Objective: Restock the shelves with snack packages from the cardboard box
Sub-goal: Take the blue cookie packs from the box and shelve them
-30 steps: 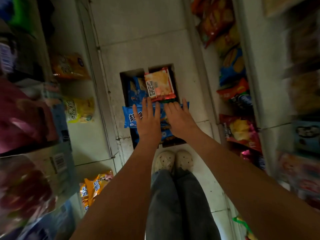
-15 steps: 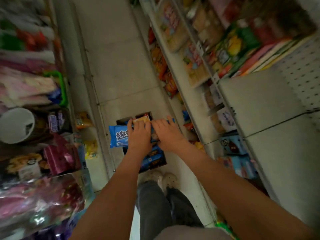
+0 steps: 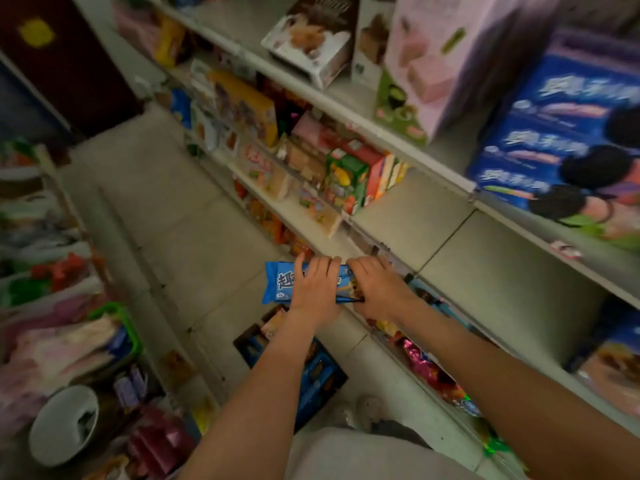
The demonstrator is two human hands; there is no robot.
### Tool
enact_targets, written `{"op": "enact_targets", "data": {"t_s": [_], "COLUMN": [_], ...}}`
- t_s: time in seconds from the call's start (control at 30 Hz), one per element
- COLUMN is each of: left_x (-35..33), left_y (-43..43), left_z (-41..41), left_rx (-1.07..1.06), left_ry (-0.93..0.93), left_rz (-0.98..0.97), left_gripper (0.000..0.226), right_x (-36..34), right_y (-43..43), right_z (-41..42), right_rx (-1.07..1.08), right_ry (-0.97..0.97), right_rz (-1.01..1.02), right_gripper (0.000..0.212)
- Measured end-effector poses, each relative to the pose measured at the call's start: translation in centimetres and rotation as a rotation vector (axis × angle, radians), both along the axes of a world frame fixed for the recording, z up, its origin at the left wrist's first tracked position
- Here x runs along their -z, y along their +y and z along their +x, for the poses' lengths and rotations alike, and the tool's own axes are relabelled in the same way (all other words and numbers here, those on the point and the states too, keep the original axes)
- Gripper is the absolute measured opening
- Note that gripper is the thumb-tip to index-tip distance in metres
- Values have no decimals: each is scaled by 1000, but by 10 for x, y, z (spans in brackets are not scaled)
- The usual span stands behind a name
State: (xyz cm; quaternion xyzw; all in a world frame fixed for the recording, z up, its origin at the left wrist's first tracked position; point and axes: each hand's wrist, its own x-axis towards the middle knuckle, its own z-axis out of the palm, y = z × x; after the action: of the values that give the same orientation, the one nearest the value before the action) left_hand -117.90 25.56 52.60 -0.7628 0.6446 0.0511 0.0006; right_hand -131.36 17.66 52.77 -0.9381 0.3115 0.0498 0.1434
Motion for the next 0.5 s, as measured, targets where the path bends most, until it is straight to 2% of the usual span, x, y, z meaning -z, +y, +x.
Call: {"op": "enact_targets", "data": {"t_s": [0.1, 0.17, 0.27, 0.3, 0.37, 0.43, 0.5], "left_x": [-11, -16, -20, -24, -28, -33, -34], "left_y": [-11, -18, -27, -31, -42, -55, -68], "left_z": [-20, -33, -50, -55, -63, -71, -78], "left_rx": [-83, -186, -525, -698, -1010, -1148, -1228], "left_ry": [197, 326, 544, 674, 1063, 1459, 1693], "left_rz": [4, 27, -85, -151, -277, -337, -301], "left_gripper": [94, 94, 93, 94, 93, 87, 85], "right_x": [-15, -22, -27, -27, -28, -28, -24], "right_y": [-7, -10, -11, -11, -14, -19, -29], "right_z": [-27, -42, -63, -70, -79, -85, -89], "right_rx": [150, 225, 288, 311, 362, 397, 425], "right_ry": [-3, -14, 4, 3, -20, -26, -22], "right_rz": [-9, 7, 9, -9, -29, -47, -69], "right_gripper": [78, 81, 82, 81, 79, 78, 78]}}
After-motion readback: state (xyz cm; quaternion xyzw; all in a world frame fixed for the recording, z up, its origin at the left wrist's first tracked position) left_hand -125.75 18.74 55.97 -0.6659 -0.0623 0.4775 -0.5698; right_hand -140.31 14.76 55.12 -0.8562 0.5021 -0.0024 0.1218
